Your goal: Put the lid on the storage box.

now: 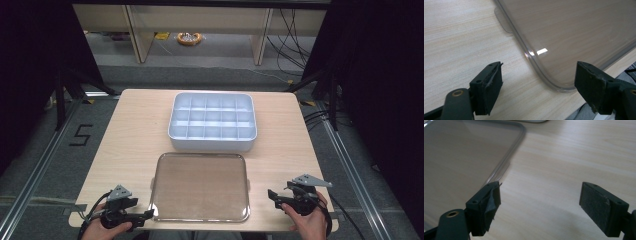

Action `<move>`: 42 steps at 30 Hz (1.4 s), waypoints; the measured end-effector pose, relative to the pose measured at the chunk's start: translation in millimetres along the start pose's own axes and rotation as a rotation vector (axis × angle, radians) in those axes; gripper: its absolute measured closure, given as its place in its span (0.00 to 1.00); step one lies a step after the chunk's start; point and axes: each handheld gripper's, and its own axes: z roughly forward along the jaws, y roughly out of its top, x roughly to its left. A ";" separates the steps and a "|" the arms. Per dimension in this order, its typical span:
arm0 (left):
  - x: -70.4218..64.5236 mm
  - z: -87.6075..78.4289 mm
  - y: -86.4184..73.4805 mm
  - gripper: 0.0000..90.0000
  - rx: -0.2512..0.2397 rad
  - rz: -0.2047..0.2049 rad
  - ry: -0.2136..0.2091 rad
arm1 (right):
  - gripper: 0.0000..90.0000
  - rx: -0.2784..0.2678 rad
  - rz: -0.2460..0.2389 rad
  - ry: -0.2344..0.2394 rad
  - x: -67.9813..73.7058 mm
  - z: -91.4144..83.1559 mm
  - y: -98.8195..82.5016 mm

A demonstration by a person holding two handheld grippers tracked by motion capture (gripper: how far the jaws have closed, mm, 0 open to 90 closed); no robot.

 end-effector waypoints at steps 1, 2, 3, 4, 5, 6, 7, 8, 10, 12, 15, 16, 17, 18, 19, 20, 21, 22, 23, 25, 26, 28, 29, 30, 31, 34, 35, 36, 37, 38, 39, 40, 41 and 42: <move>-0.2 -0.4 0.0 0.24 0.003 0.001 0.001 | 0.24 0.006 -0.004 0.007 2.0 -0.9 -1.3; -0.4 -0.5 -0.1 0.24 0.003 0.002 0.003 | 0.26 0.005 -0.003 0.011 3.7 -1.0 -2.2; -0.4 -0.5 0.0 0.24 0.003 0.001 0.004 | 0.27 0.011 -0.002 0.019 6.6 -1.5 -3.4; -0.4 -0.4 0.0 0.24 0.002 0.000 0.005 | 0.28 0.025 0.000 0.024 8.6 -2.6 -4.2; -0.5 -0.4 0.0 0.24 0.002 0.000 0.004 | 0.29 0.009 -0.020 0.026 9.0 -1.7 -5.4; -0.4 -0.4 -0.1 0.24 0.004 0.001 0.003 | 0.29 0.032 -0.010 0.025 11.5 -4.3 -5.4; -0.4 -0.4 -0.1 0.24 0.004 0.001 0.003 | 0.30 0.024 -0.013 0.040 12.7 -3.9 -6.4; 1.1 -0.9 0.0 0.24 0.014 0.014 -0.010 | 0.30 0.038 -0.019 0.028 14.2 -5.8 -6.5; 1.2 -0.7 0.2 0.24 0.018 0.011 -0.013 | 0.30 0.042 0.015 0.049 17.9 -6.4 -8.4; 0.9 -1.2 0.2 0.25 0.030 0.004 -0.017 | 0.31 0.052 0.029 0.059 19.4 -7.0 -9.3; 0.4 -0.9 0.2 0.25 0.020 0.003 -0.017 | 0.31 0.045 0.016 0.076 19.6 -6.1 -10.7; 0.4 -0.9 0.2 0.25 0.020 0.003 -0.017 | 0.31 0.062 0.062 0.094 22.9 -7.3 -11.3; 0.5 -1.0 0.2 0.25 0.024 0.002 -0.017 | 0.31 0.069 0.070 0.102 24.2 -7.1 -11.9; 0.4 -1.0 0.1 0.25 0.026 0.000 -0.020 | 0.31 0.049 0.028 0.108 21.8 -4.7 -12.6; 0.4 -0.8 0.1 0.25 0.021 -0.002 -0.020 | 0.31 0.057 0.042 0.126 23.4 -4.8 -12.8; -0.5 -0.1 0.1 0.25 0.007 -0.014 -0.020 | 0.31 0.056 0.063 0.127 27.0 -4.6 -13.6; 0.2 -1.1 0.7 0.25 0.019 -0.014 -0.025 | 0.31 0.061 0.067 0.139 28.6 -4.3 -14.0; 0.2 -1.1 0.7 0.25 0.019 -0.014 -0.025 | 0.31 0.061 0.067 0.139 28.6 -4.3 -14.0; 0.9 -2.3 0.9 0.25 0.017 0.001 -0.037 | 0.31 0.049 0.034 0.128 28.0 -3.0 -14.1; -0.8 -1.5 1.1 0.24 -0.003 -0.023 -0.039 | 0.30 0.052 0.034 0.129 29.1 -3.9 -14.1; -1.0 -1.4 1.0 0.24 -0.006 -0.025 -0.041 | 0.29 0.046 0.037 0.125 29.4 -4.4 -14.3; -1.1 -2.0 1.0 0.24 0.003 -0.019 -0.039 | 0.29 0.042 0.041 0.136 29.9 -4.7 -14.7; -1.3 -1.9 1.0 0.24 0.002 -0.018 -0.037 | 0.29 0.042 0.050 0.144 30.3 -4.4 -14.8; -1.3 -1.9 1.0 0.24 0.002 -0.018 -0.037 | 0.29 0.042 0.050 0.144 30.3 -4.4 -14.8; -1.5 -1.7 1.0 0.24 0.002 -0.018 -0.037 | 0.29 0.047 0.079 0.144 31.9 -4.1 -15.2; -1.2 -1.3 0.5 0.25 0.007 -0.007 -0.029 | 0.27 0.039 0.078 0.162 31.7 -3.5 -15.9; -1.6 -1.7 0.9 0.25 0.009 -0.011 -0.026 | 0.27 0.043 0.075 0.156 32.4 -2.4 -16.0; -2.1 -1.4 0.9 0.25 0.004 -0.015 -0.028 | 0.27 0.043 0.076 0.149 33.3 -1.4 -16.2; -2.2 -1.3 0.9 0.26 0.004 -0.013 -0.033 | 0.28 0.039 0.082 0.151 34.5 -0.8 -16.3; -2.6 -1.1 0.7 0.26 0.002 -0.015 -0.044 | 0.28 0.043 0.088 0.158 35.2 -0.2 -16.2; -2.8 -1.0 0.7 0.27 0.001 -0.018 -0.048 | 0.29 0.059 0.102 0.153 37.3 -1.2 -16.0; -2.7 -1.5 0.8 0.27 0.006 -0.014 -0.047 | 0.29 0.068 0.114 0.155 39.0 -0.5 -15.6; -2.7 -1.5 0.8 0.27 0.006 -0.014 -0.047 | 0.29 0.068 0.114 0.155 39.0 -0.5 -15.6; -3.3 -1.5 0.8 0.28 0.002 -0.013 -0.050 | 0.29 0.059 0.085 0.154 38.9 2.3 -15.9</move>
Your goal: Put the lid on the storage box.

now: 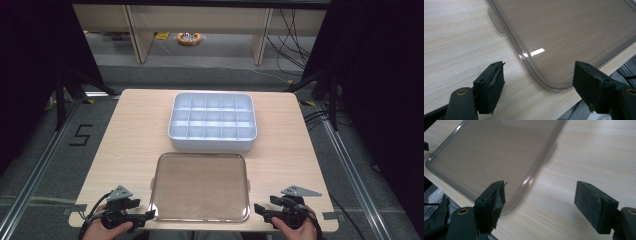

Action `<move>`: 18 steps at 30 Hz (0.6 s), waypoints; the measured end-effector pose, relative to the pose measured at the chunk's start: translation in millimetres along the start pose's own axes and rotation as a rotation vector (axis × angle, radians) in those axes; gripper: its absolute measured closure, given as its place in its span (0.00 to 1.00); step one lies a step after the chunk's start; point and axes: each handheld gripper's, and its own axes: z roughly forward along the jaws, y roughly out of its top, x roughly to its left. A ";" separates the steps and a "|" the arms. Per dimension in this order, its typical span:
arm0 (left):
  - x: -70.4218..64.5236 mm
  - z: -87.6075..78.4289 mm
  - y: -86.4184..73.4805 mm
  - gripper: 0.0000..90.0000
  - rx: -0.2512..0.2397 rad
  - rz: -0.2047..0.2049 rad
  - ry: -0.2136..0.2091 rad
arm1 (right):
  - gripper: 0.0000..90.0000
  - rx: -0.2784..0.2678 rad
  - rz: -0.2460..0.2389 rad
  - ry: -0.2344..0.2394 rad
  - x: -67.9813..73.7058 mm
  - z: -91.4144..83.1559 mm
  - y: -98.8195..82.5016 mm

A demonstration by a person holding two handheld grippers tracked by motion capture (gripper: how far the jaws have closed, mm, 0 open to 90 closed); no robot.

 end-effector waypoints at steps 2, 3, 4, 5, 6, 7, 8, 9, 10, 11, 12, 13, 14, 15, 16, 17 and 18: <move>0.0 0.0 0.1 0.29 0.013 0.006 -0.010 | 0.29 0.021 -0.005 0.013 1.8 1.2 0.5; -1.2 1.2 -0.1 0.30 0.003 -0.006 -0.010 | 0.29 0.025 0.008 0.014 4.4 2.7 0.7; -1.2 1.2 -0.1 0.31 0.003 -0.006 -0.010 | 0.29 0.025 0.008 0.014 4.4 2.7 0.7; -1.4 1.5 -0.3 0.31 0.008 0.003 -0.006 | 0.29 0.027 -0.016 0.014 3.9 6.3 1.5; -1.7 1.5 -0.1 0.31 0.009 0.006 -0.003 | 0.29 0.033 -0.025 0.029 5.6 6.9 1.7; -2.0 0.9 0.4 0.31 0.009 0.003 -0.001 | 0.30 0.032 0.005 0.050 9.4 8.6 1.4; -2.0 0.9 0.4 0.32 0.009 0.003 -0.001 | 0.30 0.045 -0.004 0.045 10.8 8.9 2.1; -1.5 0.8 1.1 0.32 -0.002 -0.003 -0.007 | 0.30 0.057 -0.001 0.049 12.8 9.7 2.4; -2.2 1.2 1.4 0.33 -0.005 -0.010 0.001 | 0.30 0.042 -0.010 0.052 13.2 12.4 2.0; -2.2 1.2 1.4 0.33 -0.005 -0.010 0.001 | 0.30 0.049 -0.036 0.044 12.2 11.9 2.9; -1.8 3.1 1.7 0.34 -0.002 -0.016 -0.010 | 0.30 0.053 -0.037 0.049 12.1 13.7 3.2; -1.5 3.8 2.6 0.34 0.003 -0.002 -0.011 | 0.30 0.058 -0.035 0.047 13.2 14.4 3.8; -1.5 3.8 2.6 0.34 0.003 -0.002 -0.011 | 0.30 0.058 -0.035 0.047 13.2 14.4 3.8; -3.4 5.5 4.3 0.34 0.010 -0.006 -0.010 | 0.30 0.058 -0.048 0.051 13.5 17.7 4.8; -4.3 7.9 4.9 0.35 -0.002 -0.007 -0.013 | 0.30 0.067 -0.005 0.051 17.6 18.7 4.7; -5.8 6.9 5.4 0.35 0.031 -0.026 0.004 | 0.30 0.059 -0.042 0.061 15.7 19.6 5.7; -5.8 6.9 5.4 0.35 0.031 -0.026 0.004 | 0.30 0.059 -0.042 0.061 15.7 19.6 5.7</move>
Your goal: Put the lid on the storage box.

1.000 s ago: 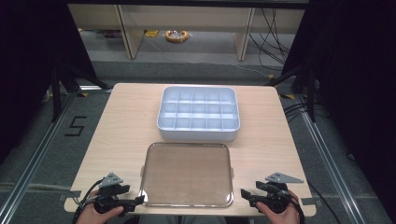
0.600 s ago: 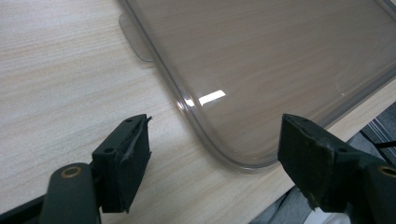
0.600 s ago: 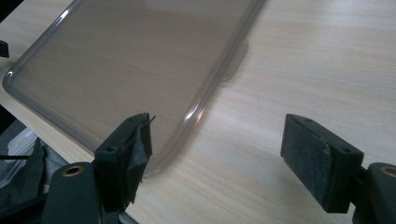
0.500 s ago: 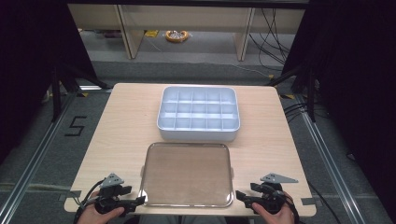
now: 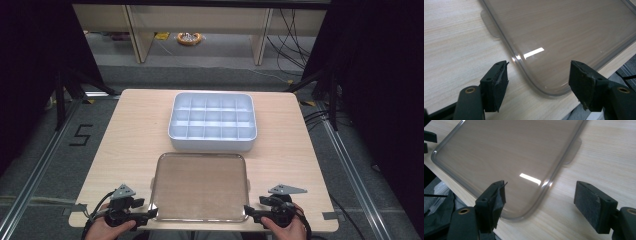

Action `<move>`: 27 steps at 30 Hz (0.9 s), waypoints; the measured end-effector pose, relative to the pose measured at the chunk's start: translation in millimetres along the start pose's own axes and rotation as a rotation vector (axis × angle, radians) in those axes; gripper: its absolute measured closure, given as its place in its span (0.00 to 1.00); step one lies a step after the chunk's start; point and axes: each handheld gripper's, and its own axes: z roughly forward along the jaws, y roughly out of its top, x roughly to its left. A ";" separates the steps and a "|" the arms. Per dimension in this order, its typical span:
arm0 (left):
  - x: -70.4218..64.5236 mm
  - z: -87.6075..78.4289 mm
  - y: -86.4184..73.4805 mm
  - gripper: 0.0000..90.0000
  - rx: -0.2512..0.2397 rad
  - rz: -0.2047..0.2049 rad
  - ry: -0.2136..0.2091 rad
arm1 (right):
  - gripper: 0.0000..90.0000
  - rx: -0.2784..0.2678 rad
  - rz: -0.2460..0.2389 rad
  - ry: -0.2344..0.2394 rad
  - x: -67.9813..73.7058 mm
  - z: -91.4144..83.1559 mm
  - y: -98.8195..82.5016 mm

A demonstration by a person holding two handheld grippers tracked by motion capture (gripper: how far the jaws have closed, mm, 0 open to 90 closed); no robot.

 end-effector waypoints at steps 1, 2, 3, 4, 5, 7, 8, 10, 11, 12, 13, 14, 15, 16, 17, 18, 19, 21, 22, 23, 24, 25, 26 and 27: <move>-0.2 1.7 0.5 0.35 -0.002 0.018 -0.001 | 0.30 0.005 0.003 0.001 0.9 1.4 0.8; -1.6 4.0 0.9 0.36 0.000 0.009 0.006 | 0.30 0.014 -0.006 -0.002 1.7 4.2 2.0; -1.6 4.0 0.9 0.36 0.000 0.009 0.006 | 0.30 0.014 -0.006 -0.002 1.7 4.2 2.0; -1.1 6.0 1.0 0.36 0.001 0.018 0.008 | 0.30 0.013 0.003 0.004 2.9 5.4 2.6; -1.1 8.8 2.2 0.36 0.000 0.023 -0.017 | 0.30 0.013 0.001 0.012 3.2 8.7 4.2; -1.8 8.0 2.9 0.36 0.013 0.013 -0.002 | 0.30 0.026 -0.005 0.009 3.4 9.0 5.5; -2.1 11.6 4.0 0.37 -0.006 0.032 -0.018 | 0.31 0.030 0.018 0.007 5.0 11.6 6.3; -2.1 13.2 4.0 0.38 -0.007 0.032 -0.010 | 0.31 0.015 0.007 0.007 3.5 14.3 6.6; -2.8 14.4 4.0 0.38 -0.002 0.022 -0.016 | 0.31 0.026 0.025 0.008 3.9 14.7 7.0; -2.8 16.5 4.7 0.38 0.002 0.027 0.000 | 0.31 0.024 0.032 0.004 3.0 16.3 7.6; -2.8 16.5 4.7 0.39 0.002 0.027 0.000 | 0.31 0.024 0.032 0.004 3.0 16.3 7.6; -2.1 16.8 5.9 0.41 0.011 0.042 0.003 | 0.31 0.023 0.046 0.019 0.6 17.6 7.8; -2.1 16.8 5.9 0.41 0.011 0.042 0.003 | 0.32 0.035 0.090 0.017 3.4 17.2 8.1; -5.1 16.6 5.4 0.41 0.012 0.002 0.009 | 0.32 0.035 0.090 0.017 3.4 17.2 8.1; -2.1 16.9 6.2 0.43 0.012 0.041 0.009 | 0.32 0.025 0.061 0.016 0.0 20.3 8.5; -2.2 16.8 6.2 0.44 0.013 0.043 0.014 | 0.32 0.027 0.065 0.010 0.4 19.7 8.9; -2.7 16.7 5.9 0.45 0.011 0.045 0.018 | 0.33 0.035 0.109 0.019 3.1 21.3 8.6; -3.4 16.7 5.6 0.46 0.009 0.049 0.024 | 0.33 0.031 0.104 0.031 2.7 22.4 8.6; -4.1 15.3 5.4 0.46 0.017 0.065 0.028 | 0.33 0.030 0.081 0.027 0.4 23.3 8.8; -6.0 15.3 4.7 0.47 0.014 0.046 0.035 | 0.36 0.034 0.095 0.027 0.7 23.8 8.7; -4.1 15.2 5.1 0.49 0.018 0.050 0.030 | 0.37 0.016 0.131 0.030 1.4 26.0 8.6; -4.1 15.2 5.1 0.50 0.018 0.050 0.030 | 0.37 0.014 0.113 0.042 -0.7 25.8 8.6; -3.2 13.7 5.1 0.51 0.025 0.055 0.023 | 0.37 -0.002 0.133 0.037 -0.7 27.2 8.2; -3.5 14.1 4.5 0.52 0.020 0.055 0.034 | 0.36 -0.009 0.142 0.031 -0.2 27.8 7.9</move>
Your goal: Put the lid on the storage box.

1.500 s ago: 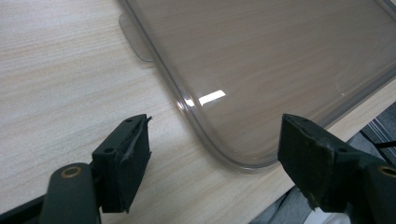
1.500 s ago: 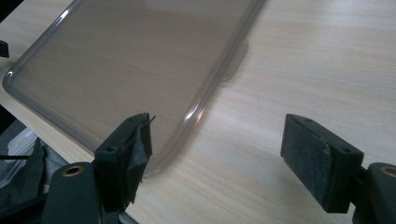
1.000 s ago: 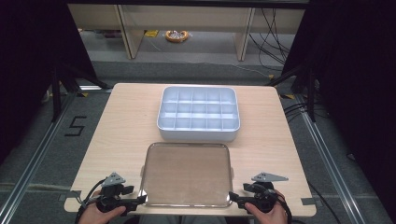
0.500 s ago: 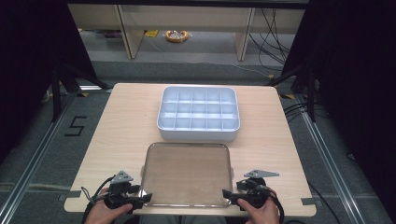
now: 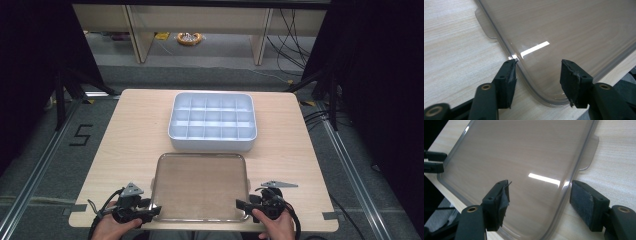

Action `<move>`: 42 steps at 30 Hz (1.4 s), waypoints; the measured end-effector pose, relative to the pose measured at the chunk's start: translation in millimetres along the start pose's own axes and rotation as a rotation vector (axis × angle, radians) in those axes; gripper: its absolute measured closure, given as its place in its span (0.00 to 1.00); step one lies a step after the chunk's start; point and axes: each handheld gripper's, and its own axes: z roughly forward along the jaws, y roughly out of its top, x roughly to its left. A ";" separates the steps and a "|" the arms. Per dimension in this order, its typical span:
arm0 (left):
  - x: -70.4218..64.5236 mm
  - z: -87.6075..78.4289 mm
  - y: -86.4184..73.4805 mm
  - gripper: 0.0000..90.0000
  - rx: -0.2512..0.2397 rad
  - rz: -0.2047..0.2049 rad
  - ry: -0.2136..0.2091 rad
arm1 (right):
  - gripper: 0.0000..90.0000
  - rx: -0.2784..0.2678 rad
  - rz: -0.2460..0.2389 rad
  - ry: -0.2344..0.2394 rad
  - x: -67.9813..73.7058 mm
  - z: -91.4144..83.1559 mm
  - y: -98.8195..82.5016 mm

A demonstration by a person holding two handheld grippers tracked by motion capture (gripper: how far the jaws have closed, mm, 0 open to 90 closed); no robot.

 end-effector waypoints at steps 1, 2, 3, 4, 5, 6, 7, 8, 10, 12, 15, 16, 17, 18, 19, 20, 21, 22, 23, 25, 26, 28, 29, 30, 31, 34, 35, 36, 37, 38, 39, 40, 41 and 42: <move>0.0 0.0 0.0 0.52 0.000 0.000 0.000 | 0.35 0.000 0.052 0.008 3.3 -0.1 -1.0; -0.8 0.5 -0.1 0.52 0.000 0.010 0.018 | 0.35 0.000 0.052 0.008 3.3 -0.1 -1.0; -2.3 0.7 -0.6 0.52 0.000 0.018 0.027 | 0.35 -0.031 0.060 0.000 0.9 1.0 -2.3; -2.3 0.7 -0.6 0.52 0.000 0.018 0.027 | 0.35 -0.031 0.060 0.000 0.9 1.0 -2.3; -2.6 1.0 -0.8 0.52 0.003 0.020 0.031 | 0.36 -0.053 0.105 0.015 -0.5 0.2 -4.3; -3.1 0.9 -1.1 0.52 0.000 0.018 0.040 | 0.38 -0.069 0.131 0.020 -2.1 0.1 -5.8; -2.4 0.5 -1.1 0.52 0.004 0.020 0.032 | 0.38 -0.069 0.131 0.020 -2.1 0.1 -5.8; -2.2 0.2 -1.6 0.52 0.001 0.027 0.034 | 0.44 -0.086 0.193 0.028 -5.2 -1.4 -8.8; -2.2 0.2 -1.7 0.52 0.000 0.028 0.035 | 0.49 -0.110 0.212 0.052 -8.8 -0.9 -10.5; -1.4 -1.2 -1.6 0.52 0.011 0.035 0.022 | 0.52 -0.105 0.249 0.056 -9.1 -2.8 -12.0; -0.7 -0.8 -1.8 0.52 0.004 0.039 0.036 | 0.55 -0.087 0.352 0.093 -8.8 -5.6 -15.6; -0.7 -0.8 -1.8 0.52 0.004 0.039 0.036 | 0.55 -0.087 0.352 0.093 -8.8 -5.6 -15.6; -0.2 -0.9 -2.1 0.52 -0.005 0.034 0.029 | 0.63 -0.078 0.346 0.127 -12.1 -6.3 -17.5; 0.2 -0.9 -2.1 0.52 -0.004 0.035 0.031 | 0.66 -0.090 0.368 0.141 -10.7 -6.1 -18.5; 0.2 -0.9 -2.1 0.52 -0.004 0.035 0.031 | 0.66 -0.071 0.366 0.142 -10.0 -7.7 -18.3; 0.2 -1.6 -2.3 0.52 -0.005 0.034 0.019 | 0.66 -0.071 0.366 0.142 -10.0 -7.7 -18.3; 1.2 -2.1 -2.3 0.52 0.001 0.042 0.017 | 0.68 -0.066 0.357 0.137 -10.2 -8.1 -18.1; 1.2 -1.4 -2.3 0.52 -0.003 0.030 0.030 | 0.72 -0.104 0.272 0.109 -15.1 -5.9 -19.4; 1.7 -1.4 -2.5 0.52 -0.009 0.029 0.020 | 0.72 -0.104 0.272 0.109 -15.1 -5.9 -19.4; 2.8 -1.3 -2.7 0.51 -0.012 0.026 0.009 | 0.71 -0.053 0.360 0.209 -8.4 -5.5 -21.1; 2.8 -1.3 -2.7 0.51 -0.012 0.026 0.009 | 0.71 -0.053 0.360 0.209 -8.4 -5.5 -21.1; 2.9 -2.1 -2.7 0.51 -0.011 0.031 -0.002 | 0.70 -0.036 0.298 0.185 -7.5 -5.3 -19.5; 3.3 -1.7 -2.9 0.51 -0.016 0.024 -0.001 | 0.71 -0.058 0.253 0.197 -8.2 -6.6 -18.6; 3.6 -1.7 -3.0 0.51 -0.019 0.016 0.005 | 0.71 -0.058 0.253 0.197 -8.2 -6.6 -18.6; 4.1 -1.6 -3.1 0.50 -0.019 0.015 0.000 | 0.71 -0.082 0.193 0.208 -9.5 -7.6 -17.4; 4.3 -1.0 -2.9 0.46 -0.018 0.029 -0.005 | 0.71 -0.078 0.138 0.210 -8.6 -10.1 -15.4; 4.4 -0.7 -2.8 0.44 -0.019 0.031 -0.003 | 0.71 -0.076 0.133 0.224 -7.4 -11.2 -14.8; 4.4 -0.7 -2.8 0.42 -0.019 0.031 -0.003 | 0.71 -0.070 0.108 0.221 -7.5 -11.6 -14.5; 4.5 -0.6 -2.7 0.42 -0.020 0.028 -0.001 | 0.71 -0.070 0.108 0.221 -7.5 -11.6 -14.5; 5.2 -1.2 -2.6 0.39 -0.016 0.029 -0.006 | 0.72 -0.065 0.078 0.232 -5.9 -13.6 -14.4; 5.2 -1.2 -2.6 0.37 -0.016 0.029 -0.006 | 0.72 -0.072 0.061 0.229 -5.5 -13.5 -14.7; 5.7 -1.0 -2.4 0.37 -0.015 0.029 0.000 | 0.72 -0.072 0.061 0.229 -5.5 -13.5 -14.7; 7.8 -0.5 -2.0 0.31 -0.023 0.013 0.013 | 0.76 -0.085 -0.001 0.194 -6.6 -16.0 -13.7; 9.1 -1.3 -1.7 0.31 -0.015 0.017 0.012 | 0.77 -0.073 0.004 0.214 -7.2 -17.2 -13.4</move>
